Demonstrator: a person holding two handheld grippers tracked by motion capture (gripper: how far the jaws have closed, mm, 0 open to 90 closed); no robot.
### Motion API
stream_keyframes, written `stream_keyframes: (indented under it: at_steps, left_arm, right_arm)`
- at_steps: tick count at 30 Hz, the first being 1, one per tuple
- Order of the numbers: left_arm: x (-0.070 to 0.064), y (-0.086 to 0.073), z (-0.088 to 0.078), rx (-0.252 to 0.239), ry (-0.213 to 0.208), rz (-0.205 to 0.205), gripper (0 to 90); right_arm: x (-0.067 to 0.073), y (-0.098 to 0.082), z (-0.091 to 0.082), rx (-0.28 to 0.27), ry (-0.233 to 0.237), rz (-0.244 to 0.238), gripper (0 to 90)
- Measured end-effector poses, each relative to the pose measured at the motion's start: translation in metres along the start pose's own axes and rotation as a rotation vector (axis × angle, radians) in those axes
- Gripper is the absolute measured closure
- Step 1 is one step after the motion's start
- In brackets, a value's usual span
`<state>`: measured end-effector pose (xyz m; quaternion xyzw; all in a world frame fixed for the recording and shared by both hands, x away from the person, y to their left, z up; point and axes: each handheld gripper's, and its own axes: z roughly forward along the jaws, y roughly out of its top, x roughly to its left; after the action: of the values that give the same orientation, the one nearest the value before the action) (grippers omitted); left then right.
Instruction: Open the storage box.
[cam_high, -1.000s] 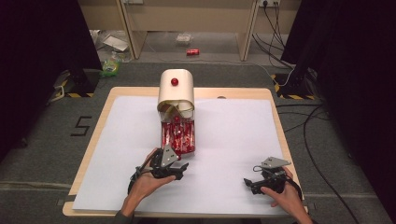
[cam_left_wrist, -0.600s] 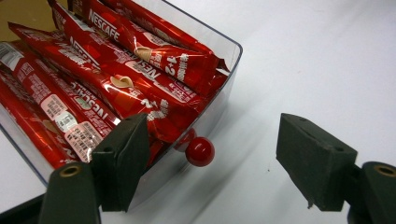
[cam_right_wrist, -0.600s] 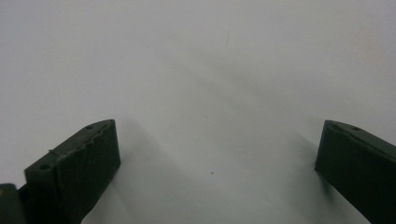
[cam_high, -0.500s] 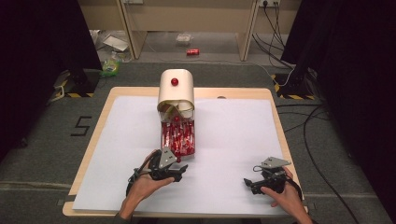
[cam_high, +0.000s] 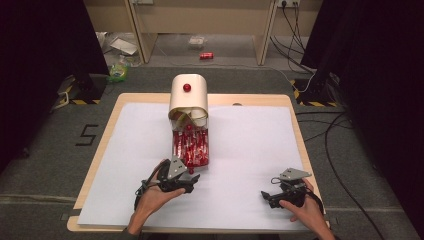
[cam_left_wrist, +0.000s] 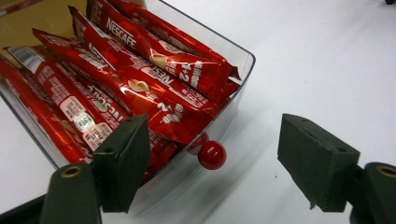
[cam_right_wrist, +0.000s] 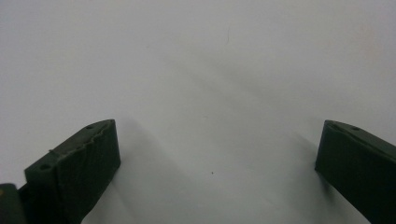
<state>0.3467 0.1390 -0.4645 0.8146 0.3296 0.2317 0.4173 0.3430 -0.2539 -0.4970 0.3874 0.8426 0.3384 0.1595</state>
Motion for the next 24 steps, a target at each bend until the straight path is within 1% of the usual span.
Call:
stream_keyframes:
  at_steps: [12,21,24]
  left_arm:
    - [0.008,0.003,-0.003,-0.015,0.019,-0.021,24.1]
    - [0.017,0.006,-0.006,-0.028,0.04,-0.049,23.8]
    - [0.021,0.009,-0.007,-0.034,0.054,-0.061,23.8]
  right_arm:
    - [0.0,0.0,0.0,0.0,0.0,0.001,0.3]
    - [0.0,0.0,0.0,0.0,0.001,0.001,0.3]
    - [0.0,0.0,0.0,0.0,0.001,0.001,0.3]
